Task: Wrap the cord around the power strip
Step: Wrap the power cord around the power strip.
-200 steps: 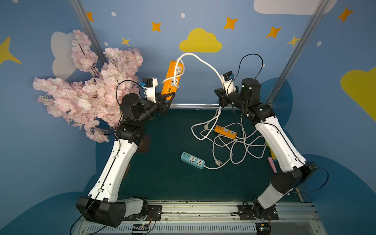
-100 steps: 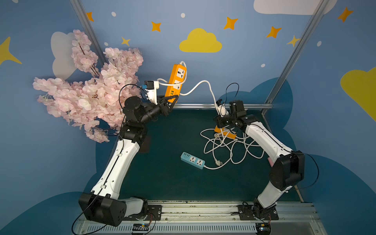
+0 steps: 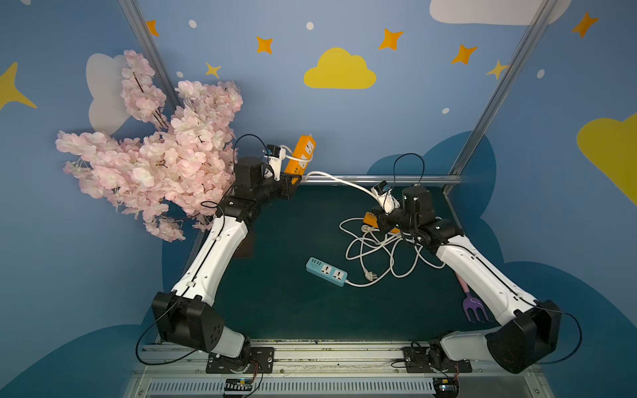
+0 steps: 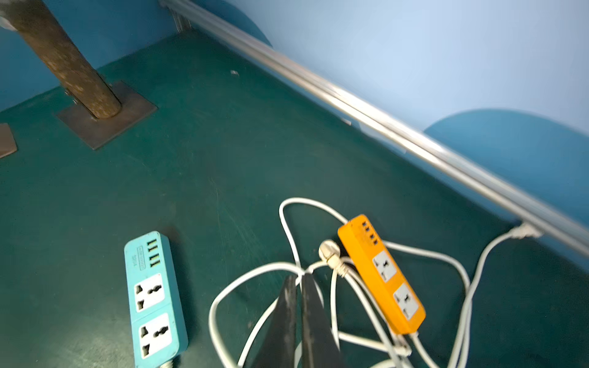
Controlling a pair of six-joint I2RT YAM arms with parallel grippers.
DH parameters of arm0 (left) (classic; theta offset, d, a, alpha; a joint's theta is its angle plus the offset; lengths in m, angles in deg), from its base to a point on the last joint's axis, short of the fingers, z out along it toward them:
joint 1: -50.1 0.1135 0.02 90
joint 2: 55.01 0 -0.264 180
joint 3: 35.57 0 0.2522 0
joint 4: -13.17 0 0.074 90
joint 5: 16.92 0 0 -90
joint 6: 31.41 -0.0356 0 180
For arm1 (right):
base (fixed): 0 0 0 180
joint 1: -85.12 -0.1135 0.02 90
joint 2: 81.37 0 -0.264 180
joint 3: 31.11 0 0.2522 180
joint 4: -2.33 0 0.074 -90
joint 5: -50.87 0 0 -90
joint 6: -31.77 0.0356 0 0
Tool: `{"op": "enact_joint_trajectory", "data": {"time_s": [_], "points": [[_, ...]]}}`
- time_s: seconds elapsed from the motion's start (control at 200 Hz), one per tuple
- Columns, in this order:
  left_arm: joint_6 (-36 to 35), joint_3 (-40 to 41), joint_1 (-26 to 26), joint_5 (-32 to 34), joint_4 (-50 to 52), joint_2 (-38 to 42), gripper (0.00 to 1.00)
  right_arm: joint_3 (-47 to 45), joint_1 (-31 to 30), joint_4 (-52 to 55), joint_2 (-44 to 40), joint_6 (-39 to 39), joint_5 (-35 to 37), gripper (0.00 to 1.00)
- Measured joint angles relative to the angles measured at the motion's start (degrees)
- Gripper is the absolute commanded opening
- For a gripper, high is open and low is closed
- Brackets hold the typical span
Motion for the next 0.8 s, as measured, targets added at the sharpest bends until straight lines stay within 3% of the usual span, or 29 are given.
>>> {"op": "enact_joint_trajectory", "data": {"time_s": [0.155, 0.32, 0.581, 0.721, 0.801], "points": [[-7.9, -0.9, -4.0, -4.9, 12.3, -5.4, 0.03, 12.1, -1.0, 2.4, 2.4, -5.4, 1.1, 0.0], [-14.8, 0.1, -6.3, -17.2, 20.7, -5.6, 0.02, 29.3, 1.1, 7.7, 11.9, -9.1, 2.0, 0.0], [-21.9, 1.2, -7.8, -36.6, 22.4, -4.2, 0.03, 55.0, 8.4, 19.4, 35.6, -8.1, -6.1, 0.0], [-21.0, 1.3, -9.4, -44.3, 19.1, -4.1, 0.03, 60.4, 9.7, 22.1, 45.0, -4.0, -11.2, 0.0], [-16.6, 2.5, -10.2, -47.5, 12.0, -3.5, 0.03, 60.6, 9.1, 22.7, 48.8, -1.0, -13.9, 0.0]]}}
